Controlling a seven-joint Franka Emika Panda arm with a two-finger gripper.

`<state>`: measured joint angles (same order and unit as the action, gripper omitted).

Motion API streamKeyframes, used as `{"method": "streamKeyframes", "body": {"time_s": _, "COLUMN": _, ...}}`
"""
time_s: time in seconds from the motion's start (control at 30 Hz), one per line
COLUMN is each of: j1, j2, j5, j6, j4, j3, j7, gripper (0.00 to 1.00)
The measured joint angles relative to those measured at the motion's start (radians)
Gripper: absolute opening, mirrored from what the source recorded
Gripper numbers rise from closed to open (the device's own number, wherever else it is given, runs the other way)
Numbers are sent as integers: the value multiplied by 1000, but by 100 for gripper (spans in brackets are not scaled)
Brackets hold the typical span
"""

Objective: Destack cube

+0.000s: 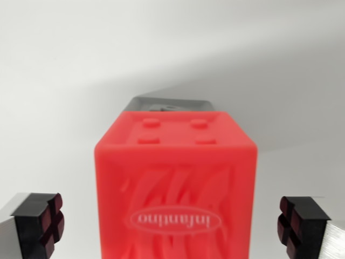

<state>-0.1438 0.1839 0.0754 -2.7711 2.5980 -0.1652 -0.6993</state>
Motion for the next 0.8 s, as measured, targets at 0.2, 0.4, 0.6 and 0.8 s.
{"method": "streamKeyframes", "body": {"time_s": 0.2, "j1": -4, "j2": 42, "j5": 23, "j6": -38, "j4": -4, "j3": 10, "j7": 17, "gripper": 100}}
{"method": "streamKeyframes", "body": {"time_s": 0.4, "j1": -10, "j2": 66, "j5": 36, "j6": -60, "j4": -7, "j3": 17, "j7": 27, "gripper": 100}}
{"method": "streamKeyframes", "body": {"time_s": 0.6, "j1": -12, "j2": 71, "j5": 37, "j6": -64, "j4": -8, "j3": 20, "j7": 29, "gripper": 0}}
{"method": "streamKeyframes", "body": {"time_s": 0.8, "j1": -12, "j2": 71, "j5": 37, "j6": -64, "j4": -9, "j3": 20, "j7": 30, "gripper": 0}}
